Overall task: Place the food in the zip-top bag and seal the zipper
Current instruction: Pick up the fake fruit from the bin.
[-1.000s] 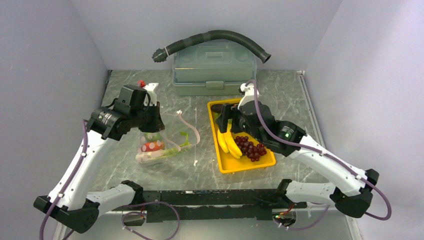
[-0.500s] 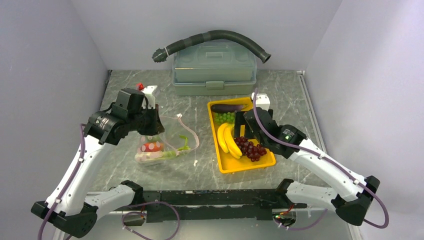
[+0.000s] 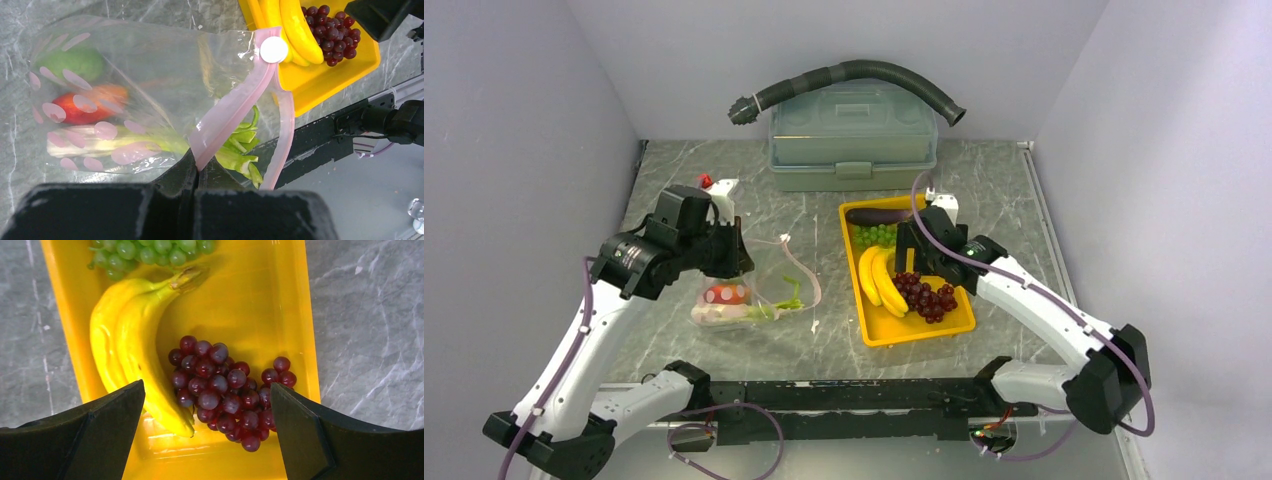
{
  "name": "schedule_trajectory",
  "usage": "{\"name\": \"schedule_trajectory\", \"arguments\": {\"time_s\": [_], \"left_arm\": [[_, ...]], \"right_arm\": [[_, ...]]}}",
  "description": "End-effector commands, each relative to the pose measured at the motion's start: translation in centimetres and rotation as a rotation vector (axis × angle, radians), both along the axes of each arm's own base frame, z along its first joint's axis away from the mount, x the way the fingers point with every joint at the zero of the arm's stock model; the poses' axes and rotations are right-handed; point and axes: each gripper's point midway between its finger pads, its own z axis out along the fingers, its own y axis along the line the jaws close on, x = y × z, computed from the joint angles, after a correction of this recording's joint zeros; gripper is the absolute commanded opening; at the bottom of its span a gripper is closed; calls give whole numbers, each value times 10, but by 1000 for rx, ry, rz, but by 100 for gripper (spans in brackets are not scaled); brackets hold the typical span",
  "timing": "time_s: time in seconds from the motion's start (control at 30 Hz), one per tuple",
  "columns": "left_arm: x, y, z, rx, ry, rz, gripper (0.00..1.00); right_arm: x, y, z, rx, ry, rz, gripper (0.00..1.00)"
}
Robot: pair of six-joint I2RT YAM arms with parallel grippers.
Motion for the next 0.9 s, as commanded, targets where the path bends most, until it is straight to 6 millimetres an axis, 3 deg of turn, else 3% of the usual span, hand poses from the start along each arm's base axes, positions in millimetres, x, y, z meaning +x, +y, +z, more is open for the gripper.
{"name": "schedule_trajectory", "arguments": {"time_s": [0.0, 0.23, 0.67, 0.77, 0.87], "left_arm": [[0, -1, 4, -9, -46, -32, 0], [0, -1, -1, -4, -44, -39, 0], [-1, 0, 3, -3, -55, -45, 0], [-2, 0, 3, -2, -54, -43, 0], [-2, 0, 3, -6, -51, -45, 0]], "right_arm": [[6, 0, -17, -5, 31, 4, 100], [-5, -4, -61, -55, 148, 29, 99], [-16, -19, -119, -171, 278, 2, 91], [-21, -21, -132, -187, 308, 4, 86], [-22, -24, -137, -210, 321, 2, 72]]}}
